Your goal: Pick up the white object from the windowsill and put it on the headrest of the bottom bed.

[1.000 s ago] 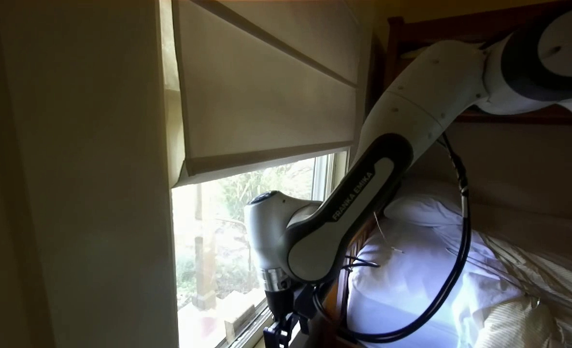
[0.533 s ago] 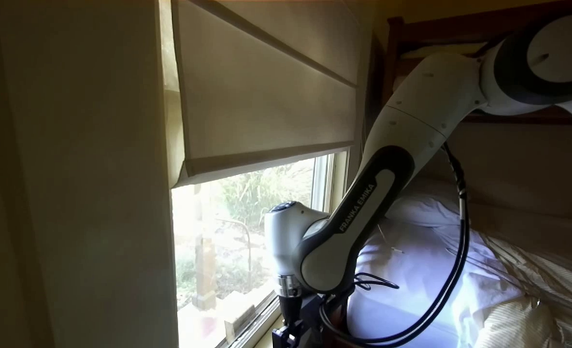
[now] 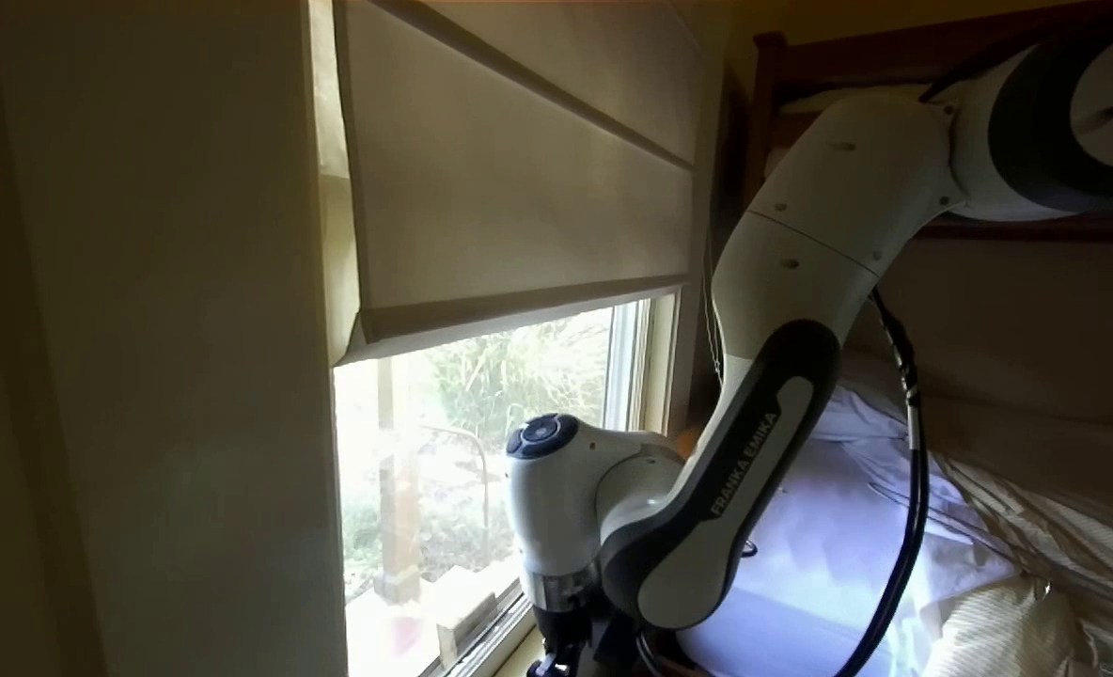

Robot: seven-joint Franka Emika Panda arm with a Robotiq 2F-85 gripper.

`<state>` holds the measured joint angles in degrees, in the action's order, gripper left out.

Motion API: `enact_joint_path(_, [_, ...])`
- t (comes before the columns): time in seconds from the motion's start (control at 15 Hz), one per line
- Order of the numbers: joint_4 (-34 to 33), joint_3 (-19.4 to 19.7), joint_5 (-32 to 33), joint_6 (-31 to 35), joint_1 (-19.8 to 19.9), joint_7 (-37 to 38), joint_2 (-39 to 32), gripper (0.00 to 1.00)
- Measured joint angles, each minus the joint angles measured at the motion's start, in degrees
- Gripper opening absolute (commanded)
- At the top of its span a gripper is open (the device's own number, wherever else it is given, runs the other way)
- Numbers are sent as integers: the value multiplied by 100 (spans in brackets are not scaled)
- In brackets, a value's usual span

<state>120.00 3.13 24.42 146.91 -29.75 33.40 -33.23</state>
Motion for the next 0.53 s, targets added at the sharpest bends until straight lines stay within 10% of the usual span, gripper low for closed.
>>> enact_joint_path(0.53, [529,985,320,2851,-769,1554,-519,100])
